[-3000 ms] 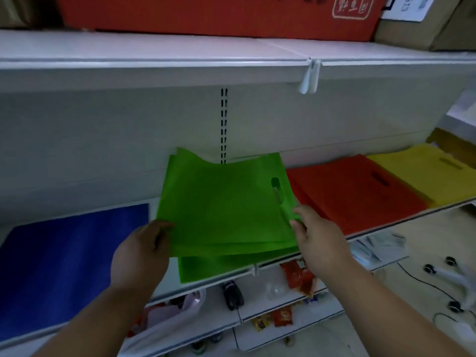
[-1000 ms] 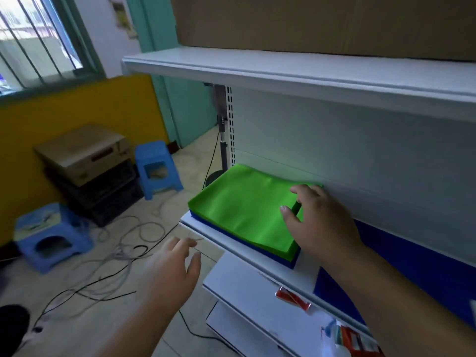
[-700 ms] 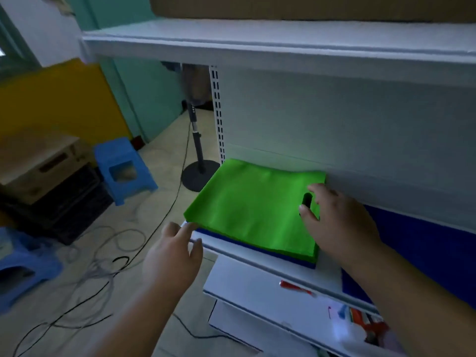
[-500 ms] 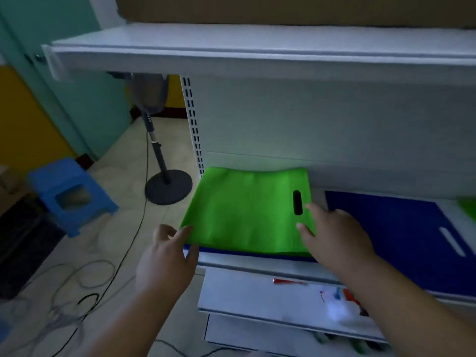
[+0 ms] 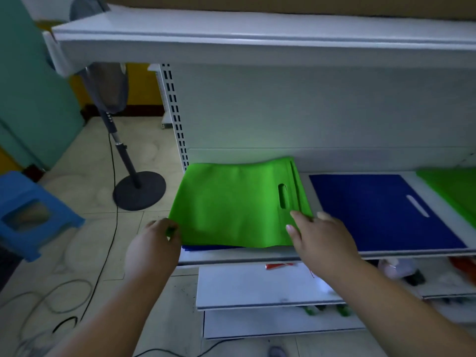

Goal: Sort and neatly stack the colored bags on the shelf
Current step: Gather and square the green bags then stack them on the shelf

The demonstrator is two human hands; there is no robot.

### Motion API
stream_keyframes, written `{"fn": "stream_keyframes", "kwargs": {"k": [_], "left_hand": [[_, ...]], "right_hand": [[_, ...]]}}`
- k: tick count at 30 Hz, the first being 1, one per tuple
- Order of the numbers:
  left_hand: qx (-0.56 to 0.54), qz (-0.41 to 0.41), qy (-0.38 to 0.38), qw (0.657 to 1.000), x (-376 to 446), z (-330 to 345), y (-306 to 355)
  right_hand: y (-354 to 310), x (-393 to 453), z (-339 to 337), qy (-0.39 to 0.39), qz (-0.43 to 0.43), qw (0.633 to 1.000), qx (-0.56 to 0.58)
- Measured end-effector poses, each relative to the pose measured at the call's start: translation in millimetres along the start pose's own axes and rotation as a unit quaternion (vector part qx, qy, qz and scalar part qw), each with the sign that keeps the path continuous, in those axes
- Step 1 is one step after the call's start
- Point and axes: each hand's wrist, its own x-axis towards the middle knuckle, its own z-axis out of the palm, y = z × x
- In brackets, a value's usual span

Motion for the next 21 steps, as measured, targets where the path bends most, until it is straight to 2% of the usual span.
{"fn": "stream_keyframes", "kwargs": {"k": [4, 6, 8, 10, 12, 17, 21], "left_hand": [[-0.044, -0.013, -0.004, 0.999, -3, -9, -3], [-0.099, -0.023, -0.068, 0.992, -5, -11, -8], [-0.133, -0.029, -0.135, 0.982, -6, -10, -13], [-0.153, -0.038, -0.165, 0.974, -7, -7, -13], [-0.136, -0.034, -0.162, 0.977, -12, -5, -11], [-0.098, -0.003, -0.052, 0.994, -39, 2, 18], [-0.135, 0.042, 0.008, 0.99, -60, 23, 67]], "right_hand": [[-1, -17, -10, -0.028, 0.133, 0.987, 0.091], [-3, -18, -14, -0.076, 0.193, 0.968, 0.139], [-6, -15, -17, -0.153, 0.237, 0.929, 0.242], [-8, -11, -19, -0.174, 0.255, 0.899, 0.312], [-6, -11, -22, -0.155, 0.24, 0.902, 0.324], [18, -23, -43, -0.055, 0.17, 0.956, 0.233], [65, -49, -54, 0.011, 0.204, 0.952, 0.227]]}}
